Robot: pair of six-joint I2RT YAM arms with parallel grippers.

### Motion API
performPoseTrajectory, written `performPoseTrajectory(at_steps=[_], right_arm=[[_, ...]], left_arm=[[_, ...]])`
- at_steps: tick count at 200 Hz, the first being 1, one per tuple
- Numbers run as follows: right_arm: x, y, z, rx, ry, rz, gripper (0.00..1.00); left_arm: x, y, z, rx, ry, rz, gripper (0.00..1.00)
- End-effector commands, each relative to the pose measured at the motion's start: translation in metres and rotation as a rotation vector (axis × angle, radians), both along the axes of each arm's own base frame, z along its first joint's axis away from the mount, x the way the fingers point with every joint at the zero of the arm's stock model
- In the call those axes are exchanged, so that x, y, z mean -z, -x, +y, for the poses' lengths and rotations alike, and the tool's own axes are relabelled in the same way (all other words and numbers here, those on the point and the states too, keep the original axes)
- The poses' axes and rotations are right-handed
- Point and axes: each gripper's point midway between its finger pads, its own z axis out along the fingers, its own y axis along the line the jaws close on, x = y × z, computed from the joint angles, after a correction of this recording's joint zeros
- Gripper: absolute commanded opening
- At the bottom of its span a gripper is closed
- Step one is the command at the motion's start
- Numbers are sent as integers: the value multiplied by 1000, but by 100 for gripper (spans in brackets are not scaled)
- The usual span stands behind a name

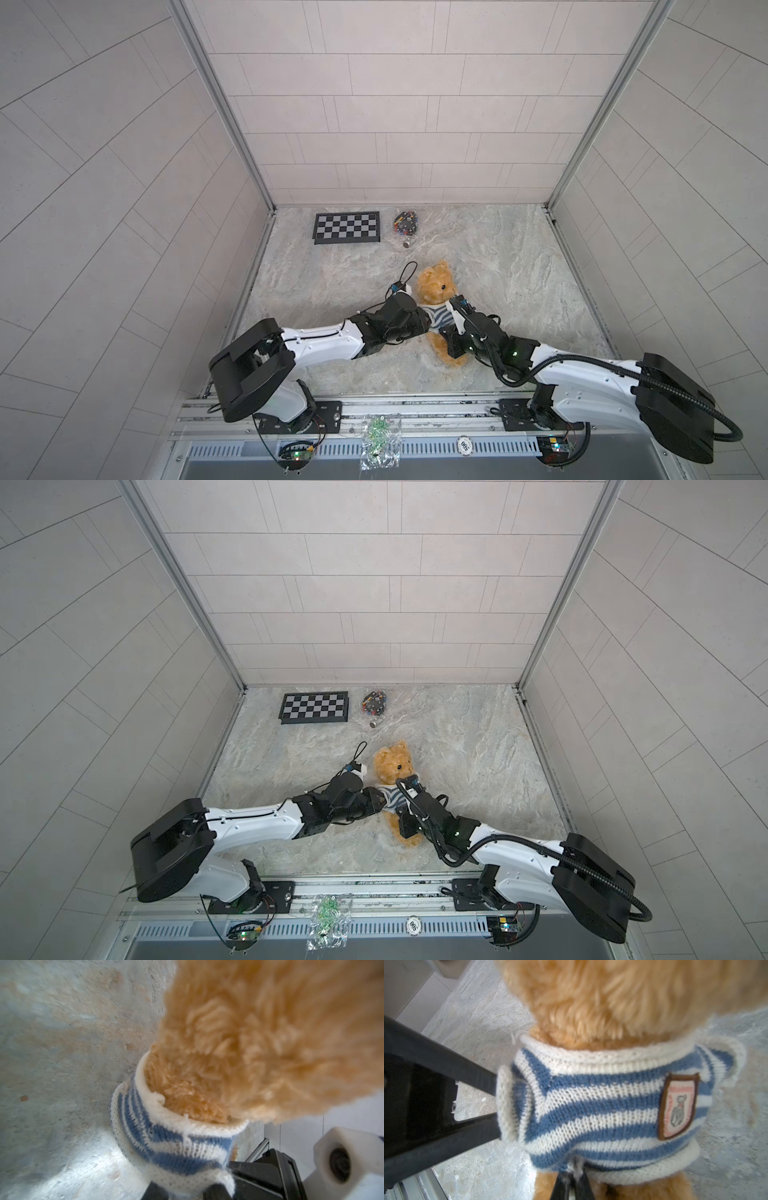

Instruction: Dress the teddy bear

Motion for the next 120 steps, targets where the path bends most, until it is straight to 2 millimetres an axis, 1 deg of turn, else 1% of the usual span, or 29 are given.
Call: performPoseTrajectory(at_steps=[1, 38, 64, 93, 120], right_arm=[[17, 11, -7, -2, 39, 48, 0], [18, 12, -10, 2, 43, 46, 0], [17, 13, -16, 11, 57, 39, 0], [15, 13, -29, 26, 86, 2, 0], [14, 12, -42, 53, 112, -1, 0]], left_arm=[[-2, -14, 2, -51, 10, -27, 18], [0, -16, 7, -60, 20, -28, 0], [-2, -16, 13, -48, 8, -37, 0], [-2, -14, 23, -35, 12, -44, 0], [0, -6, 25, 30, 6, -36, 0]])
